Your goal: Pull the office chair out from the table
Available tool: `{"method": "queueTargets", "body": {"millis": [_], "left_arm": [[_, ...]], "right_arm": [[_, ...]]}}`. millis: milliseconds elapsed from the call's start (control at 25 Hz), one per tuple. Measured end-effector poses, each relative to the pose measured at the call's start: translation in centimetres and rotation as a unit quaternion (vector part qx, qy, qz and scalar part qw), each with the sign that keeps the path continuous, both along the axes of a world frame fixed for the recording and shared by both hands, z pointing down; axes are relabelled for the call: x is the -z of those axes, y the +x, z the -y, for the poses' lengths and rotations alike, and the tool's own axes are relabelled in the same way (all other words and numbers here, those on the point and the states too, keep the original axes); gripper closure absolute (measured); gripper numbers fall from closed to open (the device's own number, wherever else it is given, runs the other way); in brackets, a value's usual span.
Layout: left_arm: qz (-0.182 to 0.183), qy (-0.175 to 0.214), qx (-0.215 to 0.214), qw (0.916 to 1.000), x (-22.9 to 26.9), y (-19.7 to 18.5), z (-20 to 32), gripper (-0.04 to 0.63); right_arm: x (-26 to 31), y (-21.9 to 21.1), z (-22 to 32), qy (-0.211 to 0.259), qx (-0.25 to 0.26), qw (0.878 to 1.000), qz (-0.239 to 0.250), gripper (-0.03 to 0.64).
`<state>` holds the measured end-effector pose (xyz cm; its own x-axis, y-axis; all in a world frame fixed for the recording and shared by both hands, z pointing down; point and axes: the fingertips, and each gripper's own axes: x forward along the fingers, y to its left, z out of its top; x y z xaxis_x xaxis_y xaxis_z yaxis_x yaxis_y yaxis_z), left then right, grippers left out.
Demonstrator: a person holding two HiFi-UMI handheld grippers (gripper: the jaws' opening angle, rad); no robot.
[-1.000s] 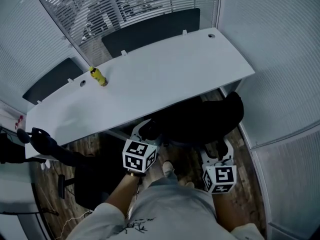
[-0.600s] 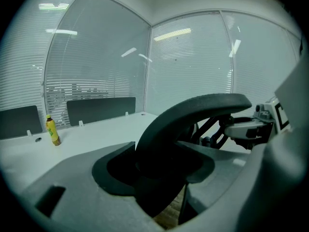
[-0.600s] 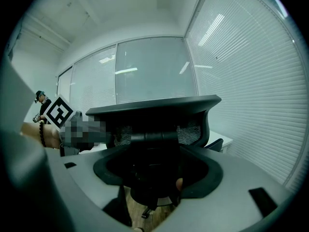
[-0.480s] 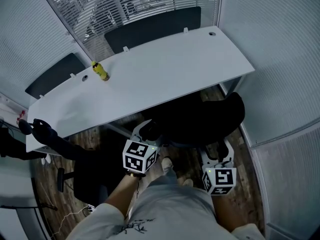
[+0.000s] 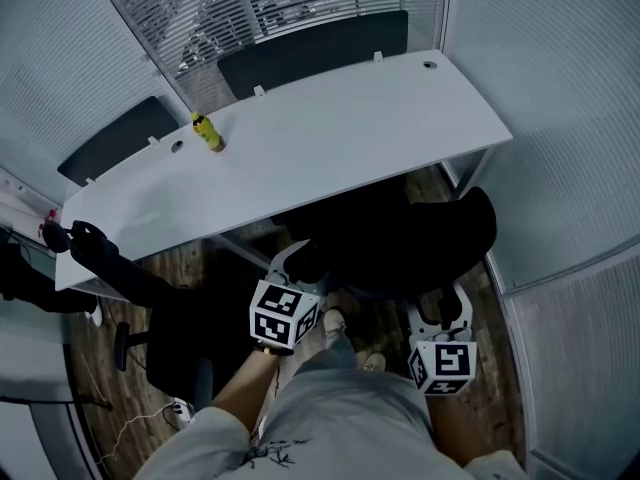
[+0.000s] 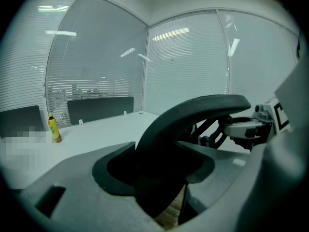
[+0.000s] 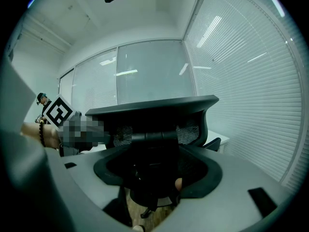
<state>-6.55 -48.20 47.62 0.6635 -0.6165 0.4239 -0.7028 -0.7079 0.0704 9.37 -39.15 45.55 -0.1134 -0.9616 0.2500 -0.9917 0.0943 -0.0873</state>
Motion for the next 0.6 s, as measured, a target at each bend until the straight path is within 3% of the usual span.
{"method": "queueTargets", "body": {"millis": [600], "left_arm": [[-0.007, 0.001, 0.011, 0.9999, 0.4, -0.1, -1.0, 0.347]], "right_arm": [[0.5, 0.3, -0.4, 0.007, 0.023, 1.000, -0.004, 0.353]]}}
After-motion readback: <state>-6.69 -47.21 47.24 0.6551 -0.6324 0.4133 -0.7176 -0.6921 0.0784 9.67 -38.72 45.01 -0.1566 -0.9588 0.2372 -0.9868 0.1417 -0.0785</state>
